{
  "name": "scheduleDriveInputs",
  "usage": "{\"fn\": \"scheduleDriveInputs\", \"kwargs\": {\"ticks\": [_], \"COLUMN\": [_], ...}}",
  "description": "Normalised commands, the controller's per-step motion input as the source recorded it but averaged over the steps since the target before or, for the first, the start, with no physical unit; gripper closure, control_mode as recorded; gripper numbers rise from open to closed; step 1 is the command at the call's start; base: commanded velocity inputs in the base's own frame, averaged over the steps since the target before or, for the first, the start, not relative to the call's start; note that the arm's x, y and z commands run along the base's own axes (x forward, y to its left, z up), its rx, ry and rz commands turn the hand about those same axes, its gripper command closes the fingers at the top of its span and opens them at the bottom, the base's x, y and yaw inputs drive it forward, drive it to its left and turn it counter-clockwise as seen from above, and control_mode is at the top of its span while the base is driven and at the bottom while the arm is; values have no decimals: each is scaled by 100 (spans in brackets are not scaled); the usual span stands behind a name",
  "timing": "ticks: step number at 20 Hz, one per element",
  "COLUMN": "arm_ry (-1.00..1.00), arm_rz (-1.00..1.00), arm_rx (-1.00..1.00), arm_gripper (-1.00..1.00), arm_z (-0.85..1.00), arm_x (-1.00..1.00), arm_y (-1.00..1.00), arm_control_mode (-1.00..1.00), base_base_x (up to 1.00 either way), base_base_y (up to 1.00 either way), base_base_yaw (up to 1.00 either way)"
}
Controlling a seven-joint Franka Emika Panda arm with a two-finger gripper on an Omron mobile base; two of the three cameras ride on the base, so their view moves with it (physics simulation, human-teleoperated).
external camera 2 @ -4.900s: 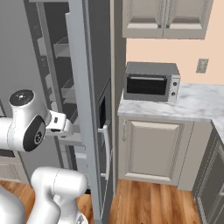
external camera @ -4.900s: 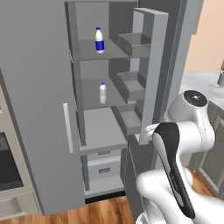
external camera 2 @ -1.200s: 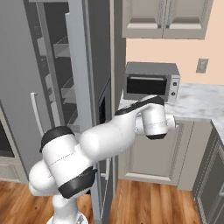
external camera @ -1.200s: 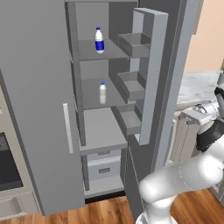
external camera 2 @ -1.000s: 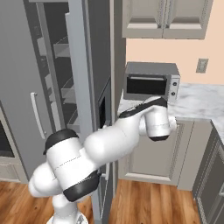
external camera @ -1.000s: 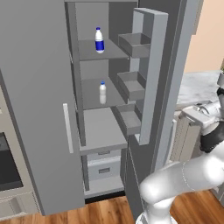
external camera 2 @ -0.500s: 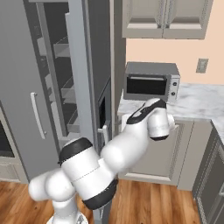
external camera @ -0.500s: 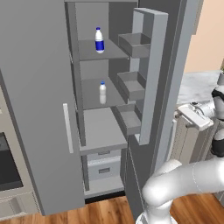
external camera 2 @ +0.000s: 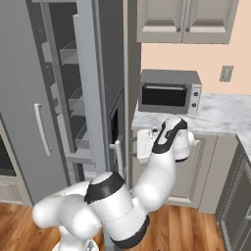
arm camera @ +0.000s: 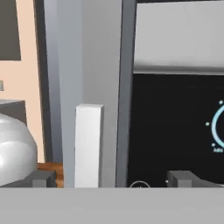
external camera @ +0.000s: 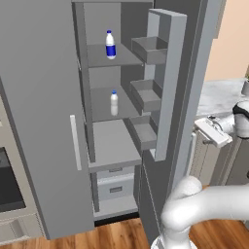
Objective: Take the bottled waters from the counter and place them in the freezer to freeze. Close the freezer door after placing the bottles.
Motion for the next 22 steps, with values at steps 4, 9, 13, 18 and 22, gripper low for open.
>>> {"fn": "scheduleDriveInputs", "kwargs": {"ticks": [4,9,13,18,22], "arm_ry": [10,0,0,0,0], "arm_rz": [0,-5,-9,-17,-29], "arm_rx": [0,0,0,0,0], "arm_gripper": [-100,-100,-100,-100,-100], "arm_z": [-8,-1,0,-4,-8], "arm_x": [0,0,0,-20,-24], "arm_y": [23,41,42,47,62], "arm_control_mode": [-100,-100,-100,-100,-100], "base_base_x": [0,0,0,0,0], "base_base_y": [0,0,0,0,0], "base_base_yaw": [0,0,0,0,0]}}
